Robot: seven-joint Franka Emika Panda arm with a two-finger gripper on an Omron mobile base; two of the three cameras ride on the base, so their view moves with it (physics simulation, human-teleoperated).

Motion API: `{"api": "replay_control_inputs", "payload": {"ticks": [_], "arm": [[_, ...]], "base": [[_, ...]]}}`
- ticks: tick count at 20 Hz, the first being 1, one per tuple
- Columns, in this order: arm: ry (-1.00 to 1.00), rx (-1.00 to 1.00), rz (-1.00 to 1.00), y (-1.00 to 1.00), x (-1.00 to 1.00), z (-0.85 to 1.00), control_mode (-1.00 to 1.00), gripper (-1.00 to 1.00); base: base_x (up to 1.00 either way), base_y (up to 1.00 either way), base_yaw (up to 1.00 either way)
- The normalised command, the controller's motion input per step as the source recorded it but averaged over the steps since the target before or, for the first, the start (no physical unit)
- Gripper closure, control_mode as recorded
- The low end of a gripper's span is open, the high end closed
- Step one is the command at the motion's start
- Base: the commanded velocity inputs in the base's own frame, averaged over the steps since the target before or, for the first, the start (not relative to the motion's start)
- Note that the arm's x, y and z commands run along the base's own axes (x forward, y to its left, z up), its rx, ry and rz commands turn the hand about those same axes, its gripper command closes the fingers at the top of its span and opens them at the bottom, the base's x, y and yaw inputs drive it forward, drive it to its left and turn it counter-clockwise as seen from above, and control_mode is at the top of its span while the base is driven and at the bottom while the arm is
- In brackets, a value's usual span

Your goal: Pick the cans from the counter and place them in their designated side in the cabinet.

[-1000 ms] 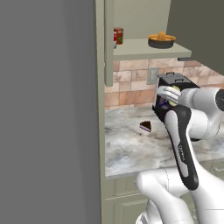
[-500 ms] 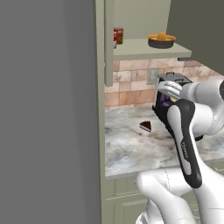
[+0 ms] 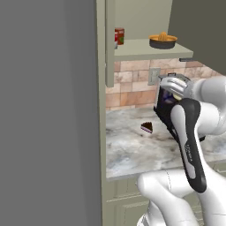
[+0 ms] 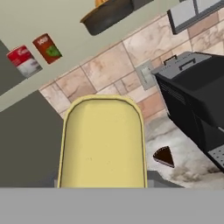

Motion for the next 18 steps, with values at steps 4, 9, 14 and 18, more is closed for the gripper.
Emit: {"api": "replay_control_inputs", "payload": {"ticks": [4, 9, 14, 18], "arm": [[-0.08, 0.0, 0.0, 0.12, -0.03, 0.26, -1.0, 1.0], [-0.07, 0.0, 0.0, 0.09, 0.0, 0.29, -1.0, 1.0], [-0.11, 0.0, 0.0, 0.05, -0.01, 0.35, -1.0, 1.0], [-0.11, 0.0, 0.0, 0.06, 0.0, 0.34, -1.0, 1.0]], "base": [[0.0, 0.0, 0.0], [0.0, 0.0, 0.0], [0.0, 0.0, 0.0], [0.0, 0.0, 0.0]]}}
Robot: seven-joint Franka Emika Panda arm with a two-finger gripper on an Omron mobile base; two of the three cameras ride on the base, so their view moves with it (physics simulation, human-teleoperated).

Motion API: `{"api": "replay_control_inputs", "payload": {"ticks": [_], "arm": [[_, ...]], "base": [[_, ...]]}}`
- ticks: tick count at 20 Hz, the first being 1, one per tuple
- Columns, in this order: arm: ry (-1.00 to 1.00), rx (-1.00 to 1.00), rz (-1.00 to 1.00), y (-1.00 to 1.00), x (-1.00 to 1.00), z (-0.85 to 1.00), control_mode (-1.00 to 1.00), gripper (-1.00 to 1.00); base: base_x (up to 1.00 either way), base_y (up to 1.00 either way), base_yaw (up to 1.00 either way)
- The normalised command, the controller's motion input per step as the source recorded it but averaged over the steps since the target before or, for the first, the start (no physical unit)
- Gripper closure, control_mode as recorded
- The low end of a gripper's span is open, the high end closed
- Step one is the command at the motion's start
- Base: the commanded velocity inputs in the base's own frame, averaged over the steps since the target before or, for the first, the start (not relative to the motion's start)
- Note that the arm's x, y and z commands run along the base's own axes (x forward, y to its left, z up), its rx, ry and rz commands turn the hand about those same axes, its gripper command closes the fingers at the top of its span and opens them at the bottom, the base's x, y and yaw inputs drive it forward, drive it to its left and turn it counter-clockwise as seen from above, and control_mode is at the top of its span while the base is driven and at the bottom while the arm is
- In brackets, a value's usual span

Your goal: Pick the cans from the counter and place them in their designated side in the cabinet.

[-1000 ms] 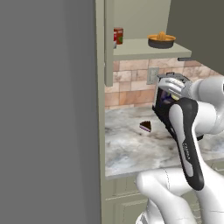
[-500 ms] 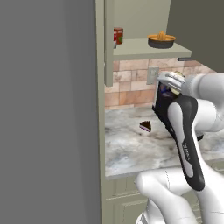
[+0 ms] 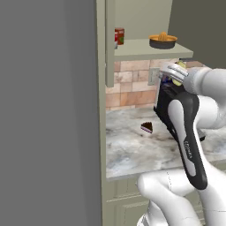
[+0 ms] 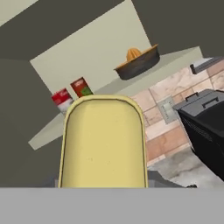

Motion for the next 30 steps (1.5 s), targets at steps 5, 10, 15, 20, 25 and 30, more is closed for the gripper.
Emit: {"api": "replay_control_inputs", "payload": {"ticks": [5, 10, 15, 20, 25, 30], "arm": [[-0.07, 0.0, 0.0, 0.03, -0.02, 0.32, -1.0, 1.0], [0.06, 0.0, 0.0, 0.0, -0.01, 0.26, -1.0, 1.0], [0.05, 0.0, 0.0, 0.02, -0.01, 0.24, -1.0, 1.0], [0.01, 0.0, 0.0, 0.1, 0.03, 0.13, -1.0, 1.0], [0.01, 0.0, 0.0, 0.09, 0.18, 0.02, -1.0, 1.0], [0.01, 0.0, 0.0, 0.0, 0.2, 0.0, -1.0, 1.0]], "base": [[0.0, 0.0, 0.0], [0.0, 0.0, 0.0], [0.0, 0.0, 0.0], [0.0, 0.0, 0.0], [0.0, 0.0, 0.0], [0.0, 0.0, 0.0]]}}
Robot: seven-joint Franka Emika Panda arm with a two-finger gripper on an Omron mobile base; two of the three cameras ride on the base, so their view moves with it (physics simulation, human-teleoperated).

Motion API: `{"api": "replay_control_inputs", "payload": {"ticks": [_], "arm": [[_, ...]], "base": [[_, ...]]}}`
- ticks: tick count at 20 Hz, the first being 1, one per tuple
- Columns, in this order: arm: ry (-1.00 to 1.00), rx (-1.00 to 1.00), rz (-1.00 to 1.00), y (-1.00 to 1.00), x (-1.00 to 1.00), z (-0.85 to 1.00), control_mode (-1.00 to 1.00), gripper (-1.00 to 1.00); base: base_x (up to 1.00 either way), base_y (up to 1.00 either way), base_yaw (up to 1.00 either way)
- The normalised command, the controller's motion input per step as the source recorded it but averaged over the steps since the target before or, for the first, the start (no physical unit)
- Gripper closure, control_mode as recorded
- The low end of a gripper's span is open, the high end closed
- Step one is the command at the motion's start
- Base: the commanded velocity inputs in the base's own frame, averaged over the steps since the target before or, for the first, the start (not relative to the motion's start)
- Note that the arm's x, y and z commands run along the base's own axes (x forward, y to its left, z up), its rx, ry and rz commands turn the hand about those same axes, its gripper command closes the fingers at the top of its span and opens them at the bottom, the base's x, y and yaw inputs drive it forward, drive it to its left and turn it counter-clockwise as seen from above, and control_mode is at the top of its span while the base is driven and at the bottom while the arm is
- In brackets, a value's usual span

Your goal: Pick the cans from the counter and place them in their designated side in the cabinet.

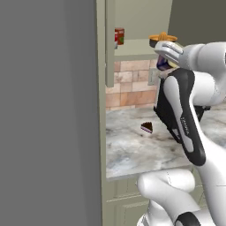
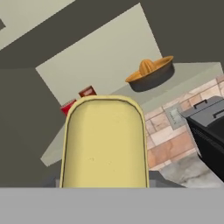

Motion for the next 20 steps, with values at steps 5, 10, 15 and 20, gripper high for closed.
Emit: {"api": "replay_control_inputs", "payload": {"ticks": [5, 10, 15, 20], "arm": [[0.02, 0.0, 0.0, 0.01, 0.23, 0.01, -1.0, 1.0], [0.01, 0.0, 0.0, 0.06, 0.25, 0.0, -1.0, 1.0], [0.0, 0.0, 0.0, 0.05, 0.26, 0.01, -1.0, 1.0], [0.0, 0.0, 0.01, 0.05, 0.27, 0.0, -1.0, 1.0]], "base": [[0.0, 0.0, 0.0], [0.0, 0.0, 0.0], [0.0, 0.0, 0.0], [0.0, 0.0, 0.0]]}}
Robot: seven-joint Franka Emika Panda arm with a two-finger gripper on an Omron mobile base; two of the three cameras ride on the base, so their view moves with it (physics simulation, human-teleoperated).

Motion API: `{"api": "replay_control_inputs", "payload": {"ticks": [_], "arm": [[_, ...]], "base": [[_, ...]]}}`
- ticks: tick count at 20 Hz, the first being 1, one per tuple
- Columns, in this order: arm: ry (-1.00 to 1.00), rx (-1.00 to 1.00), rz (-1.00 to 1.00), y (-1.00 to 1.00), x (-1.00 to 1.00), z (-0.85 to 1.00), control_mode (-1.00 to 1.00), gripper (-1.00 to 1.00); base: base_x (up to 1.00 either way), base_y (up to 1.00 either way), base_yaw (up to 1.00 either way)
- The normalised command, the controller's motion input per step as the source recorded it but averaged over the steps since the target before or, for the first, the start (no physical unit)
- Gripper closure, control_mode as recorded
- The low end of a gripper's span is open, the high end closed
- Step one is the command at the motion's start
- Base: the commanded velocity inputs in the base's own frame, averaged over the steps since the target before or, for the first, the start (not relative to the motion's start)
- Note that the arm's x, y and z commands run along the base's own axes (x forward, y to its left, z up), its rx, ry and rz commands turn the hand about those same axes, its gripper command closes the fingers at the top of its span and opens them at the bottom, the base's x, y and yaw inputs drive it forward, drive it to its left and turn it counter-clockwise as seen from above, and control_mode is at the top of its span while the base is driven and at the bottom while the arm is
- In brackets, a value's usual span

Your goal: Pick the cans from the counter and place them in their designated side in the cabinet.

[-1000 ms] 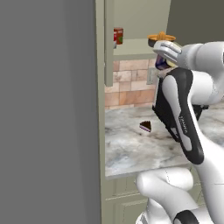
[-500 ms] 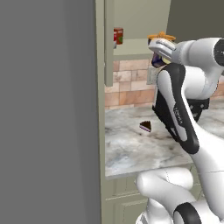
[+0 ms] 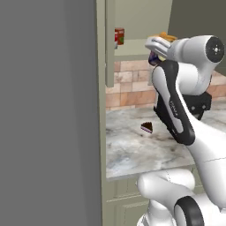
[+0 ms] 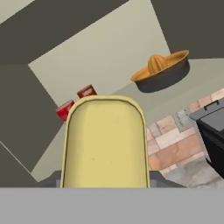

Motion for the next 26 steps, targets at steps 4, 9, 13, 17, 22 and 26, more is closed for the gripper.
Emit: {"api": "replay_control_inputs", "payload": {"ticks": [4, 9, 13, 17, 22, 26], "arm": [[0.0, 0.0, 0.02, 0.03, 0.25, 0.0, -1.0, 1.0], [0.0, 0.0, 0.03, 0.04, 0.27, 0.0, -1.0, 1.0], [0.0, 0.0, 0.02, 0.08, 0.29, 0.0, -1.0, 1.0], [0.0, 0.0, 0.02, 0.09, 0.29, 0.0, -1.0, 1.0], [0.0, 0.0, 0.02, 0.08, 0.3, 0.0, -1.0, 1.0], [0.01, 0.0, 0.01, 0.06, 0.28, 0.0, -1.0, 1.0]], "base": [[0.0, 0.0, 0.0], [0.0, 0.0, 0.0], [0.0, 0.0, 0.0], [0.0, 0.0, 0.0], [0.0, 0.0, 0.0], [0.0, 0.0, 0.0]]}}
